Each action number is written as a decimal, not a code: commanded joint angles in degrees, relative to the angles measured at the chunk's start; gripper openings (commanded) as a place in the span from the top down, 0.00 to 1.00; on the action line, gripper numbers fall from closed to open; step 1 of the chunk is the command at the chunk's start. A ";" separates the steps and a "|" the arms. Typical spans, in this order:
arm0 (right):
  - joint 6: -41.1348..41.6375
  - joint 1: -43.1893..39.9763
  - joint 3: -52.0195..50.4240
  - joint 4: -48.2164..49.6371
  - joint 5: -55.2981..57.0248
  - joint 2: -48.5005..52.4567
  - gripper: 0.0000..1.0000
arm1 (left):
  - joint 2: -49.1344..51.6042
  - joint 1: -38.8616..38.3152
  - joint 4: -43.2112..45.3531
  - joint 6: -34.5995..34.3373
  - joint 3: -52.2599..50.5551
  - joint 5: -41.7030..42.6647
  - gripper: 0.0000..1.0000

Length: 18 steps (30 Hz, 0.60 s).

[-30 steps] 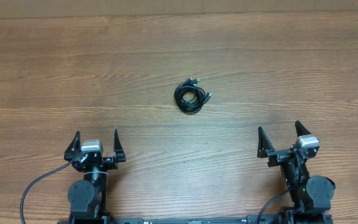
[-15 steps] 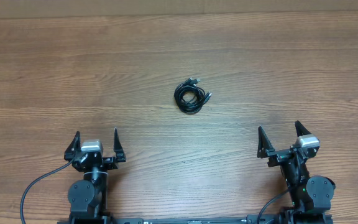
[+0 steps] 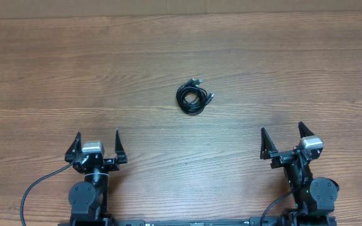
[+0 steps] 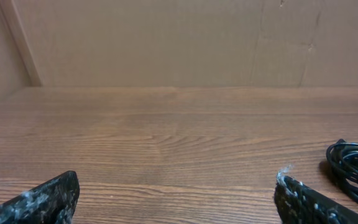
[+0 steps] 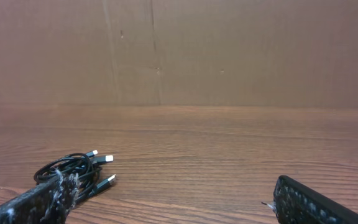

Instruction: Untangle cables

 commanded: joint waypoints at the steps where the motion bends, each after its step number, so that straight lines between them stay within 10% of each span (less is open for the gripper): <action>1: 0.22 0.37 -0.59 0.15 0.57 -0.68 0.00 | -0.55 -0.33 0.11 1.11 -0.28 0.28 0.00; 6: 1.18 0.37 -0.59 3.48 1.46 -0.68 0.00 | -0.55 -0.33 0.87 0.96 -0.28 0.42 0.01; 13: 29.64 0.44 -0.57 6.54 -33.83 -0.68 0.00 | -0.55 -0.33 7.54 -30.40 -0.26 30.95 0.00; 18: 36.17 0.04 4.35 26.58 -37.53 -0.68 0.00 | -0.39 -0.31 19.93 -24.15 9.33 32.22 0.00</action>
